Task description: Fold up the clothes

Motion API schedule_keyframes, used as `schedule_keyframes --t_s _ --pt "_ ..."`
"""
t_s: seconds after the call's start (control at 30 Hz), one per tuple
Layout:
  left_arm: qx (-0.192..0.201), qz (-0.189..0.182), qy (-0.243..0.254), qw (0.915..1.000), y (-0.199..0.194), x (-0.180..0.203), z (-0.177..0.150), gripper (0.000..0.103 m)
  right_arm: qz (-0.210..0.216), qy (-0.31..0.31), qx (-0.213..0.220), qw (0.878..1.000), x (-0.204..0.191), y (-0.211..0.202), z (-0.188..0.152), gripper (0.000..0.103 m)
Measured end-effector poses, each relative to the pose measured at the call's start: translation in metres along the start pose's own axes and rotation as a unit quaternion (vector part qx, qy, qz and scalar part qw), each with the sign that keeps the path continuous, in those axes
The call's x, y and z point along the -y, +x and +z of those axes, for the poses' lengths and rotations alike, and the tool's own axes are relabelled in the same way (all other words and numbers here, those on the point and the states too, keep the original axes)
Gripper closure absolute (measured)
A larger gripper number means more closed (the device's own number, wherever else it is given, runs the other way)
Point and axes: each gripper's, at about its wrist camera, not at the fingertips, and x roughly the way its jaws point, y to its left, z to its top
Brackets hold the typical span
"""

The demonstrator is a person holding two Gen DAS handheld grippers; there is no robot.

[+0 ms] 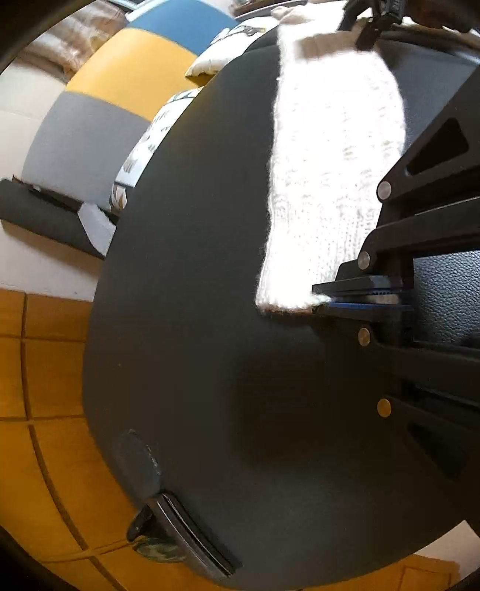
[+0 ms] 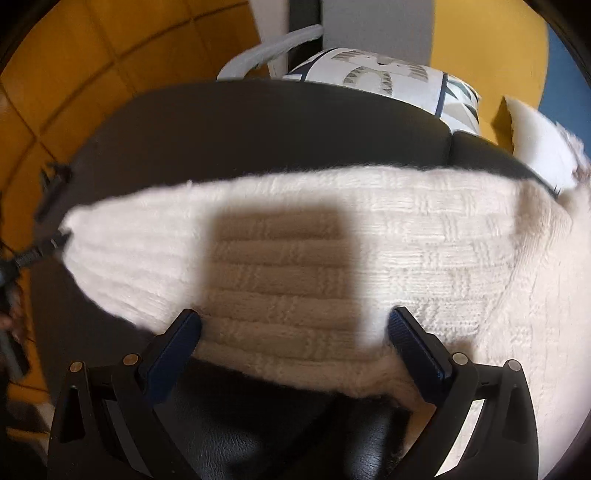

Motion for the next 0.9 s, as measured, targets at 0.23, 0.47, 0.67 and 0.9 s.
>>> schedule_keyframes --t_s 0.23,0.47,0.67,0.9 --pt "0.001 -0.044 -0.096 0.9944 -0.005 -0.016 0.027 0.096 0.129 0.097 0.045 0.986 0.067 -0.071 -0.014 0.0" --pt "-0.011 -0.283 -0.007 0.9592 -0.068 0.056 -0.046 0.095 0.11 0.183 0.082 0.974 0.186 -0.192 -0.135 0.0" --pt "-0.15 -0.39 0.119 0.9006 -0.072 0.19 -0.175 0.095 0.037 0.263 0.047 0.963 0.238 -0.218 -0.248 0.0" --pt "-0.177 -0.358 0.149 0.9047 -0.036 0.284 -0.194 0.089 0.051 0.317 0.073 0.944 0.252 -0.218 -0.311 0.0"
